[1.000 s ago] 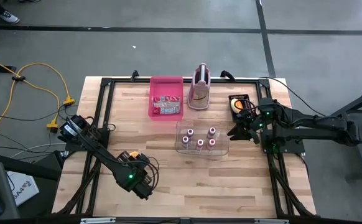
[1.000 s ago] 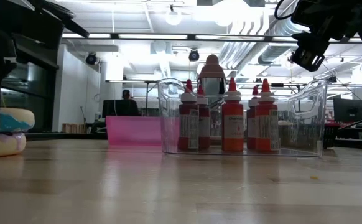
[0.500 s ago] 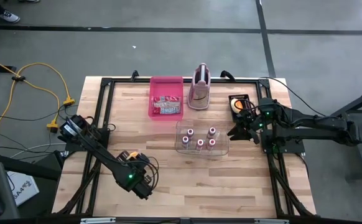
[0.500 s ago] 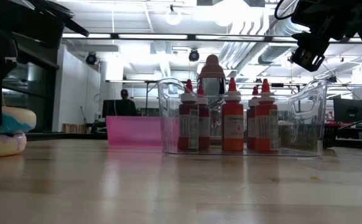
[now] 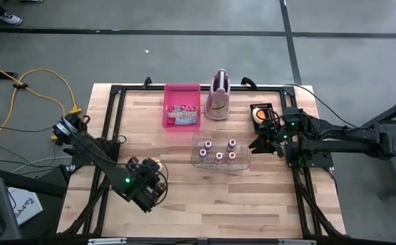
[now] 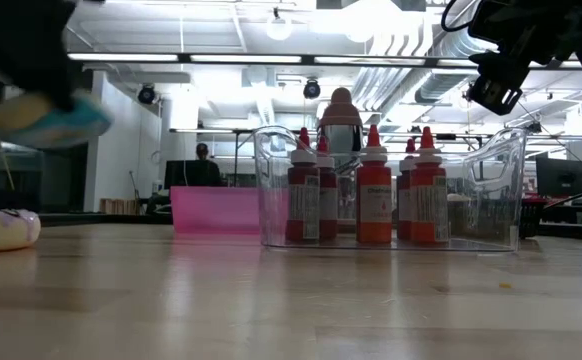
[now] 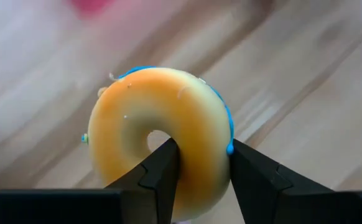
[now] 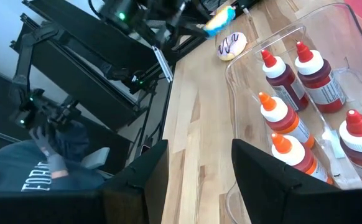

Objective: Pick & Place Food Item
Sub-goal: Put the blue donut into the black bin

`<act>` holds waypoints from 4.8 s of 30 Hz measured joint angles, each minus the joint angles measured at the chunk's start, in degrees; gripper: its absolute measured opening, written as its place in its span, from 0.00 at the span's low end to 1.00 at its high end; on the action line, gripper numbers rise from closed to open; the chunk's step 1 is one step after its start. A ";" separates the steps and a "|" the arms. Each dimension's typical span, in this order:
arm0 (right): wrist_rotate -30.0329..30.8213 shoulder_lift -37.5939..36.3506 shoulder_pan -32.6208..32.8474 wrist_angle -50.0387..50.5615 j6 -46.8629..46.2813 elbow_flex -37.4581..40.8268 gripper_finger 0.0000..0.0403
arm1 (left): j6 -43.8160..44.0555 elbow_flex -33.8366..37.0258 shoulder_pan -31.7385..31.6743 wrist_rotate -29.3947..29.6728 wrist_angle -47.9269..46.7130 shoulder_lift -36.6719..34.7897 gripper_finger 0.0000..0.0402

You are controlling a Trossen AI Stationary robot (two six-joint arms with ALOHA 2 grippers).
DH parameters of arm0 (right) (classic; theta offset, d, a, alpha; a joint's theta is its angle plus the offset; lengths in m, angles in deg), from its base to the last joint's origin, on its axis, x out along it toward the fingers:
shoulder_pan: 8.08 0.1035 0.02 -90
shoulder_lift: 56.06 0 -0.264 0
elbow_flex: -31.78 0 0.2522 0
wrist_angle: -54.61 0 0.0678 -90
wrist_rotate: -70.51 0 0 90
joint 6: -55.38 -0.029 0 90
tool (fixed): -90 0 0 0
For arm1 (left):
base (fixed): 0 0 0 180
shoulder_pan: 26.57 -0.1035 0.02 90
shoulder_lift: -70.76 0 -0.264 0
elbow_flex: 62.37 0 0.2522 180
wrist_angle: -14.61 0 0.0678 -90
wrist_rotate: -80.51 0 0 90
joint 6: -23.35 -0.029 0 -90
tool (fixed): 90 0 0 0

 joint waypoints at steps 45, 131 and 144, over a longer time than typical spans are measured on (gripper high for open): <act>0.00 0.00 -0.02 -0.02 0.00 0.02 0.40 | -70.20 0.00 -51.26 -82.36 106.50 17.15 0.32; 27.44 10.80 21.60 -30.60 27.44 0.02 0.44 | -62.82 0.00 -43.23 -84.01 128.97 17.60 0.32; 27.04 16.50 23.80 -40.72 27.44 0.00 0.56 | -62.84 0.00 -42.32 -83.33 128.95 17.60 0.32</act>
